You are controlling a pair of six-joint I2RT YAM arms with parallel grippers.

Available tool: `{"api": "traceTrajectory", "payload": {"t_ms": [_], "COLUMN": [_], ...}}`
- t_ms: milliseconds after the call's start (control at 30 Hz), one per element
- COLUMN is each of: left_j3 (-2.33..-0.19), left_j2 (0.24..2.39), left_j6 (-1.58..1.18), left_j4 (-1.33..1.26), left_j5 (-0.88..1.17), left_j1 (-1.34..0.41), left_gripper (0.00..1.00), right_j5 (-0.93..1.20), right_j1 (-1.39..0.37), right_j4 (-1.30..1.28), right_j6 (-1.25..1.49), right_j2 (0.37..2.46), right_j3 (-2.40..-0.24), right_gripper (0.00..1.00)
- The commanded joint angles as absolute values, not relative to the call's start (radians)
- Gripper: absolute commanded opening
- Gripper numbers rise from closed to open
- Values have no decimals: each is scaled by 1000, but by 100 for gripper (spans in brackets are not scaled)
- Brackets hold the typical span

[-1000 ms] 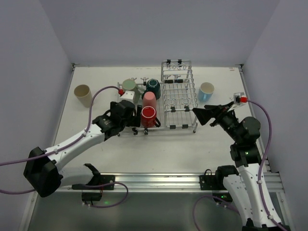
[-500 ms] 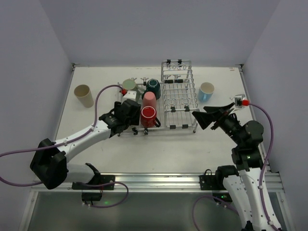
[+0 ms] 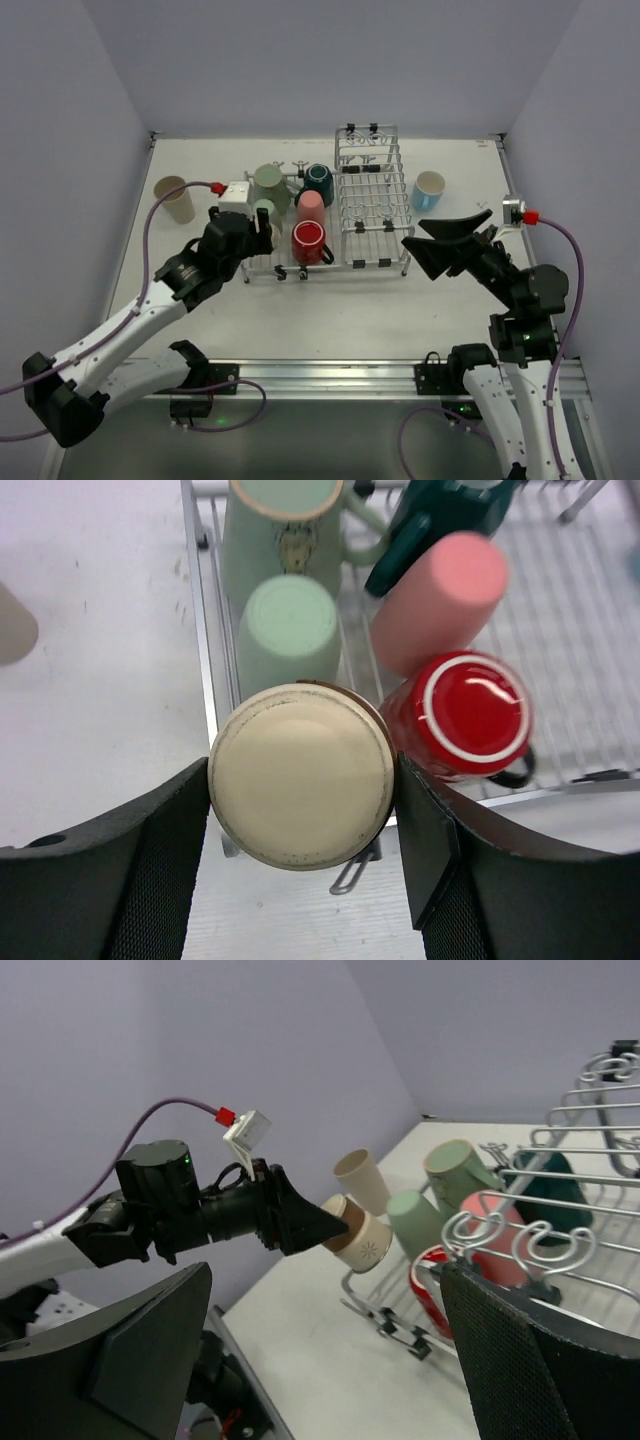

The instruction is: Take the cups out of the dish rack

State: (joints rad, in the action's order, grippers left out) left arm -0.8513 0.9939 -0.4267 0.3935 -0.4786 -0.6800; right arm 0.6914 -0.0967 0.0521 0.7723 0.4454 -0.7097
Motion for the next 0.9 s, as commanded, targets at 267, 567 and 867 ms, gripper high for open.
{"api": "traceTrajectory", "payload": {"t_ms": [267,567,867], "left_j3": [-931,-894,-824], "left_j2": [697,655,657], "left_j6": [-528,-683,-773], "left_j4": [215,-15,-172], "left_j5": [-138,97,206], "left_j1": [-673,-673,-673], "left_gripper": [39,39,38], "right_j5": [552,425,460], "right_j1": [-543,-721,-784], "right_j4": [339,488,538], "right_j6": [891,916,901], "right_j2": [629,839,966], "right_j3": [-701,-726,-822], "right_gripper": [97,93,84]}}
